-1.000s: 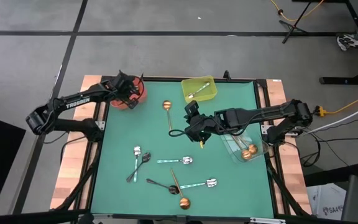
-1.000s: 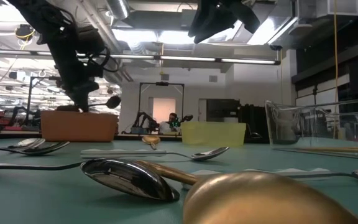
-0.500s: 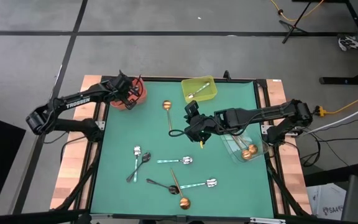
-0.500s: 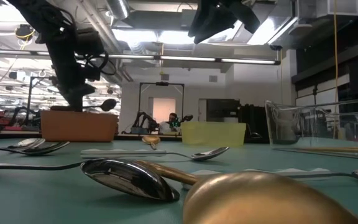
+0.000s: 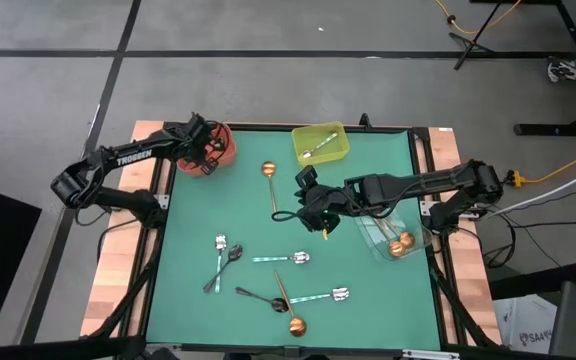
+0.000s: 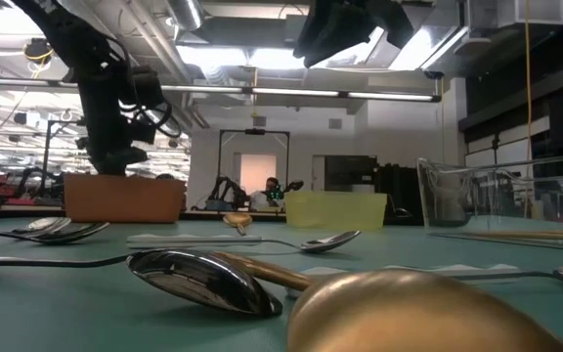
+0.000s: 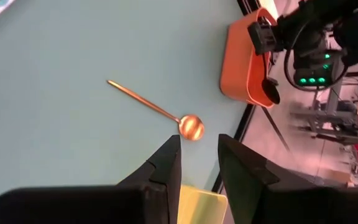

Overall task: Sort silverware by color (type)
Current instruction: Put the top right black spoon into the orange bin

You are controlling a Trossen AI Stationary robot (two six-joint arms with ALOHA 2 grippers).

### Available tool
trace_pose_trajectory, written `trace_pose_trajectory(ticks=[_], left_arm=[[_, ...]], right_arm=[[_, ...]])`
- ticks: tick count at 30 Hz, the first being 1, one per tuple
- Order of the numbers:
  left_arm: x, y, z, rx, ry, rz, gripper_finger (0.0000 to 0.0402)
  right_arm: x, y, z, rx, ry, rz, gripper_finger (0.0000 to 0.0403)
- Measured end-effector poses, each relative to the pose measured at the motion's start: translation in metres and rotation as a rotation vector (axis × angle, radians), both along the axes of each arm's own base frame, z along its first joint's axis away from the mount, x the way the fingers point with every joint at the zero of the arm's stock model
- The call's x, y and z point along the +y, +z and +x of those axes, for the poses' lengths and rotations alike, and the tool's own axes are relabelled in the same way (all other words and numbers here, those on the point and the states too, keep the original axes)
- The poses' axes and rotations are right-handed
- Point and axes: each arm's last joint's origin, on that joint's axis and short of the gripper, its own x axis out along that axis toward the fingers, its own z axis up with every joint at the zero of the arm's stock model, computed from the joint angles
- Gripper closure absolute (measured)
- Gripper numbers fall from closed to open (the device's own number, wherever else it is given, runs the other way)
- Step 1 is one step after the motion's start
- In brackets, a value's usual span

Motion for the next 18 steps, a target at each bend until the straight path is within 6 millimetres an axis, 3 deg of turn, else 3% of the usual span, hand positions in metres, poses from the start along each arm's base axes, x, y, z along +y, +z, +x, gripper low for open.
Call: trace_pose_trajectory(ticks=[18], left_arm=[[0.009,-0.017,-0.003,0.051,-0.046,-0.096,0.0398]], right_arm=[[0.000,0.000,0.000,0.001,0.005,0.005,0.0304]])
